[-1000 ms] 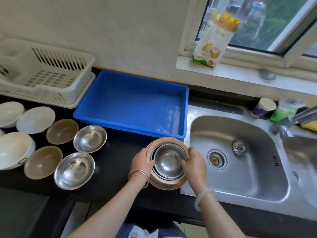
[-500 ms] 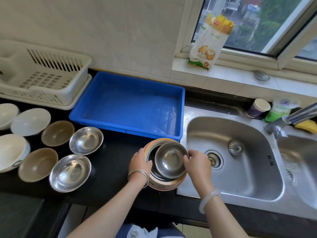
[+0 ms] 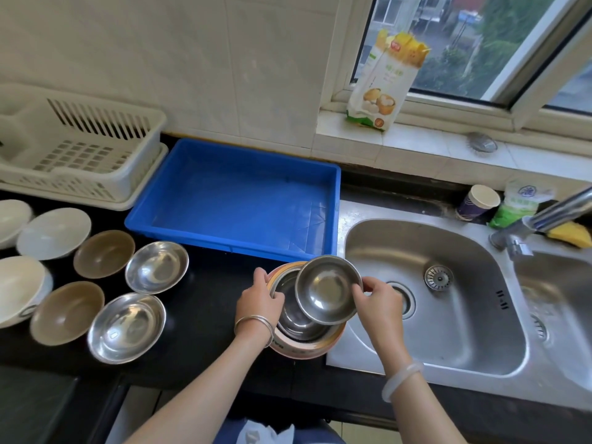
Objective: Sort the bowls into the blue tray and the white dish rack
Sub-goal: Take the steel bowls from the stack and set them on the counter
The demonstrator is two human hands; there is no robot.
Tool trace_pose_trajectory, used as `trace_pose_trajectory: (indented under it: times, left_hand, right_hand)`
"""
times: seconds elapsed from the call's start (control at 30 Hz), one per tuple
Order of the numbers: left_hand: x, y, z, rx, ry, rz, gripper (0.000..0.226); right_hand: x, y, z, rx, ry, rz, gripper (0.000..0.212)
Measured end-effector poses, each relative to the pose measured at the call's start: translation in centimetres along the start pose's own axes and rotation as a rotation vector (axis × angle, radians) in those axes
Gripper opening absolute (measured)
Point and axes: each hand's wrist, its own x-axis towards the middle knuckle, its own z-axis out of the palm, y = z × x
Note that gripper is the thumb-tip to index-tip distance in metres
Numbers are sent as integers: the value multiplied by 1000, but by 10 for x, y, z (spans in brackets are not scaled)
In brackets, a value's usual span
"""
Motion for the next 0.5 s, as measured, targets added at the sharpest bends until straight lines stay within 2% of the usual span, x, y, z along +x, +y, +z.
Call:
trace_pose_trajectory:
  times: [0.23, 0.5]
  left_hand:
    - [-3, 9, -7, 73, 148, 95, 6]
    - [-1, 6, -36, -86, 166, 35, 9]
  right_hand:
    - [4, 1, -10, 94, -30, 67, 15]
    - [6, -21, -19, 250, -81, 69, 22]
